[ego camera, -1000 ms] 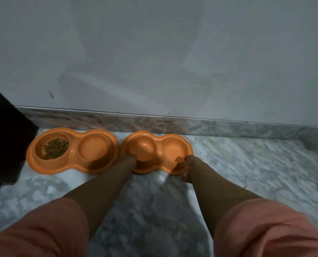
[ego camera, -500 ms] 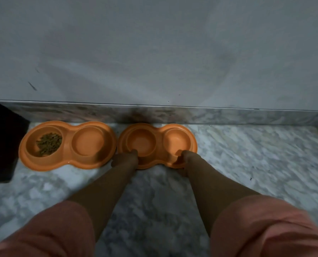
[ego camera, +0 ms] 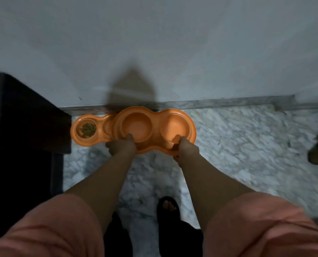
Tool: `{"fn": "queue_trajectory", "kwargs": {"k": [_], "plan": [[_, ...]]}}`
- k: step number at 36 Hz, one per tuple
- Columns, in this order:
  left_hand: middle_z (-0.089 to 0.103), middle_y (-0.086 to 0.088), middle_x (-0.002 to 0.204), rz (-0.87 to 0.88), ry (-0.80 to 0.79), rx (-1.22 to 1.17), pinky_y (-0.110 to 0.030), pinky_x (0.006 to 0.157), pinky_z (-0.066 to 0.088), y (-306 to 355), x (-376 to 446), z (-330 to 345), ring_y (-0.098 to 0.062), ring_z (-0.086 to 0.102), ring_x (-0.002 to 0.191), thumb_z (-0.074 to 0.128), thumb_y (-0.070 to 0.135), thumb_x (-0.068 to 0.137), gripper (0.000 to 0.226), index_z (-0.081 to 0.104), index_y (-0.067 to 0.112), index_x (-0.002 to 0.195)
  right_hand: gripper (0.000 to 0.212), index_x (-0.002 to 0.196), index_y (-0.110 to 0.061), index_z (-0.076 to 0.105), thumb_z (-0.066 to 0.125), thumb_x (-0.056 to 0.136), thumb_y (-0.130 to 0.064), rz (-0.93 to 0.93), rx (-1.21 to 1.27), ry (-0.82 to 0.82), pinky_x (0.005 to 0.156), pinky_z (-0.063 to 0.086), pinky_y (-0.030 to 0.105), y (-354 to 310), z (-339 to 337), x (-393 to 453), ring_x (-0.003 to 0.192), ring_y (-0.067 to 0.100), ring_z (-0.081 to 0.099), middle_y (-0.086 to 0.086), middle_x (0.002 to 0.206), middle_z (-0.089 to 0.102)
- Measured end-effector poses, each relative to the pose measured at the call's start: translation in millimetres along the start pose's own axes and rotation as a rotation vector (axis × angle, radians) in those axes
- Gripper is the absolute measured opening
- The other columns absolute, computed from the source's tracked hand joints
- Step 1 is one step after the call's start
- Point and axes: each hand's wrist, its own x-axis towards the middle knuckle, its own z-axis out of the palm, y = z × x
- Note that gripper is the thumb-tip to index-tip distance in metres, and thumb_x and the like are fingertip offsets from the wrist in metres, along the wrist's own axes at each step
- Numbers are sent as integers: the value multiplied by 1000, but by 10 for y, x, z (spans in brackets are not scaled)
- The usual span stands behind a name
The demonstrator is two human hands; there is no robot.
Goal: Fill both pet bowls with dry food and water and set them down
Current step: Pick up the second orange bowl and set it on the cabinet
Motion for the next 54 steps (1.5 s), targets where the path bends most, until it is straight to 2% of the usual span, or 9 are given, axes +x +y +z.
{"fn": "queue_trajectory", "kwargs": {"k": [3,8,14,27,32,37,41,47,54], "plan": [[36,-22,148,20,-19,2,-42,102,40,182,-644,-412,-38,42,132,56,31,95,76,13,-2,149,51,130,-6,47,57,87,-31,-13,6,1,90,53,48,-135,-353,-757,73,29,52,10,86,49],[37,-24,147,38,-42,-2,-44,104,40,382,-1577,-1064,-40,44,131,56,33,94,80,10,-2,150,52,133,-6,44,54,89,-32,-76,55,-14,89,54,47,-309,-888,-1872,67,25,49,10,96,48],[39,-25,145,97,-60,33,-44,101,42,389,-2666,-1850,-41,46,128,56,35,94,76,16,-2,148,44,128,-12,45,55,89,-31,-134,125,-31,84,55,41,-291,-1508,-3103,98,29,53,10,114,51],[51,-27,133,266,2,-118,-48,97,49,-128,-4215,-3099,-42,57,115,58,36,91,73,27,-6,142,51,135,-24,41,55,87,-33,-364,128,-130,74,54,39,238,-2500,-4855,97,30,54,7,116,52],[54,-25,130,228,24,-186,-47,96,51,-528,-4577,-3373,-41,60,111,61,40,88,70,34,-2,137,58,141,-26,36,56,86,-33,-420,108,-165,74,54,39,464,-2746,-5169,96,29,54,9,123,53],[59,-25,124,258,55,-219,-48,91,54,-828,-4713,-3781,-42,63,106,57,46,86,67,45,-2,132,68,144,-26,33,59,81,-35,-469,79,-213,84,56,46,701,-2763,-5568,107,34,57,12,131,52],[60,-23,126,314,128,-262,-45,96,51,-968,-4904,-4265,-40,61,111,56,41,90,58,52,-4,128,67,141,-24,37,60,79,-36,-534,41,-270,83,57,47,863,-2656,-5928,105,36,58,14,131,53],[56,-22,128,305,149,-435,-47,93,53,-1189,-4885,-5048,-41,59,109,61,37,87,64,42,-2,134,80,141,-26,36,58,67,-45,-634,-36,-342,95,49,54,1164,-2297,-6509,113,39,54,13,129,55],[55,-21,130,338,215,-494,-45,92,54,-1487,-4663,-5994,-38,60,109,62,39,85,67,41,0,136,69,141,-23,36,59,79,-39,-658,-41,-422,84,56,47,1660,-1723,-7143,101,36,59,15,124,56]]}}
